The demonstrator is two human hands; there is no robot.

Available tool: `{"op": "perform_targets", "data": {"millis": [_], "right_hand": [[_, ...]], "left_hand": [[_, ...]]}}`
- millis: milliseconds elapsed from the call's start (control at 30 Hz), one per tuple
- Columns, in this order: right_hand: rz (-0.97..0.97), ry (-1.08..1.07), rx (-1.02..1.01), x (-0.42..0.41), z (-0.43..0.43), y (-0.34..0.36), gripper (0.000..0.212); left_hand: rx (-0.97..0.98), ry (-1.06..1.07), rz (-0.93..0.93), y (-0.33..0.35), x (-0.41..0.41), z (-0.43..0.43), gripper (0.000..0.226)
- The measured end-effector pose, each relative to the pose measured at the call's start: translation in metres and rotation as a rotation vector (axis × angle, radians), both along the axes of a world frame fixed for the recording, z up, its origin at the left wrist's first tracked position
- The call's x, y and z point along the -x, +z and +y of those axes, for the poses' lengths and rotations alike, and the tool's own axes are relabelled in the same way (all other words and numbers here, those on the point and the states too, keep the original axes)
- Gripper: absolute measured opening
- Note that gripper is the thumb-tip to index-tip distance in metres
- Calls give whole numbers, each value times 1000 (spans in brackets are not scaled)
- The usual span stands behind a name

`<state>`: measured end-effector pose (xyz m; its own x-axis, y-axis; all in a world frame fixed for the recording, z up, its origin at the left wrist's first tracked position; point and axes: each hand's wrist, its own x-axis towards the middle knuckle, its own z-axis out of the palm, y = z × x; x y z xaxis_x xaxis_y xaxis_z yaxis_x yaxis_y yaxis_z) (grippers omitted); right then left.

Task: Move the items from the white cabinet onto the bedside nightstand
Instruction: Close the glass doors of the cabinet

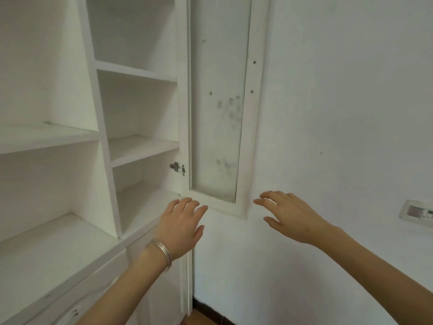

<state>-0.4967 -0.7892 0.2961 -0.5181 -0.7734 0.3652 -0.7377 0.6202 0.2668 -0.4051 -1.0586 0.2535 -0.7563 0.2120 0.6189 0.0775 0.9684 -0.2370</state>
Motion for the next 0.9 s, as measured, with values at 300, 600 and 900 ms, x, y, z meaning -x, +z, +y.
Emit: {"op": "perform_targets", "data": {"millis": [300,600,900], "right_hand": [[-25,-13,19,105,-24,8,46],[58,95,-27,213,-37,5,45],[-80,89,94,317,-29,34,67]], "left_hand": [[-1,-51,2,1,105,-7,45],[29,47,55,6,187,-15,38],[65,98,81,32,276,-5,48]]}}
